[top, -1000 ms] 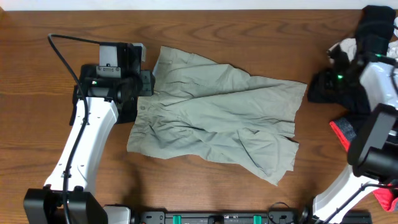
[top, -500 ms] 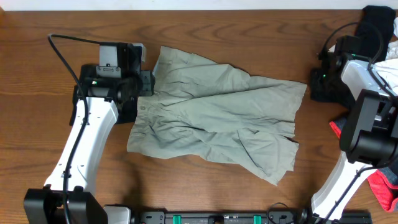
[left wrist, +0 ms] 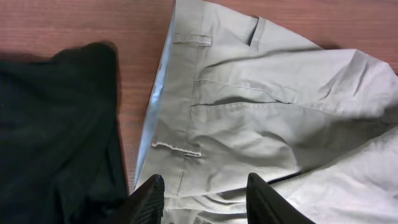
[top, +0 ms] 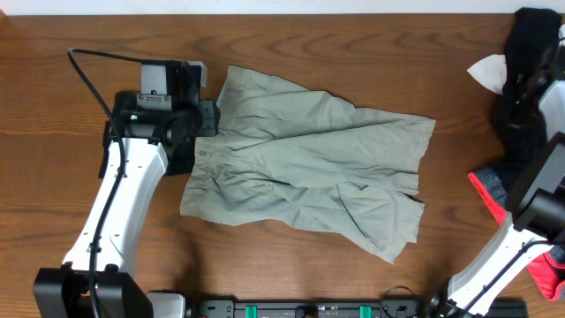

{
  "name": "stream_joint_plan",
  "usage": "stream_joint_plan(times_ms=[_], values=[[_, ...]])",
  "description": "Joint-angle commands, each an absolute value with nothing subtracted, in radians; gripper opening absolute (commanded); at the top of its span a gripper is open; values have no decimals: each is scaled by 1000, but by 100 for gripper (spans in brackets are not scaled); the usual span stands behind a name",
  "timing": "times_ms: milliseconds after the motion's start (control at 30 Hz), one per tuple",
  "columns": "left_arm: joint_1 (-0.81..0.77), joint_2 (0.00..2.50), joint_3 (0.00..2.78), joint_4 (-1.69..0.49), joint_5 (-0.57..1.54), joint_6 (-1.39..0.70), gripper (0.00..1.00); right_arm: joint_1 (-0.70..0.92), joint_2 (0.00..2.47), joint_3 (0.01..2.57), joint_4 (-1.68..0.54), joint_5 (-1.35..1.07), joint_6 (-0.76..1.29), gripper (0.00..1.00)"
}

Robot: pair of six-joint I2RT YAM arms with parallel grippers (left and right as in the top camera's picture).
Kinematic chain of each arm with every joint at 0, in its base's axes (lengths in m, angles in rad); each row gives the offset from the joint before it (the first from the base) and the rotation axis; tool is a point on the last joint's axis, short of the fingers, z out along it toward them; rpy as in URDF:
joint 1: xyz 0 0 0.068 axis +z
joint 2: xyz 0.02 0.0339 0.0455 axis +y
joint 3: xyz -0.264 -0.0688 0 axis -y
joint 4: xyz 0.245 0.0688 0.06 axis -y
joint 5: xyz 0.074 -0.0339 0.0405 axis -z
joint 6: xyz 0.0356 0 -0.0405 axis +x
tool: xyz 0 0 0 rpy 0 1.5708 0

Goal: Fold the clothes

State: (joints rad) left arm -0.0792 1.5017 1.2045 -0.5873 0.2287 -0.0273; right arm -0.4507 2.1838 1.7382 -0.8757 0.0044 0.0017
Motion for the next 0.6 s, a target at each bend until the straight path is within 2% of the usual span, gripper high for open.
stream_joint_plan(times_ms=[0,67,233,567], values=[[-75,1481,1200,-590,221,-32,43,-434,2186,1777,-956,-293,-80,43],[-75,1481,1200,-590,221,-32,43,-421,2186,1776,-1039,-382,-123,48],[-75,1481,1200,-590,221,-32,43,-373,2186,1737,-1136,-397,-129,51],[-75,1481,1200,-590,221,-32,44,-263,2186,1586,-987,-397,-109,51]])
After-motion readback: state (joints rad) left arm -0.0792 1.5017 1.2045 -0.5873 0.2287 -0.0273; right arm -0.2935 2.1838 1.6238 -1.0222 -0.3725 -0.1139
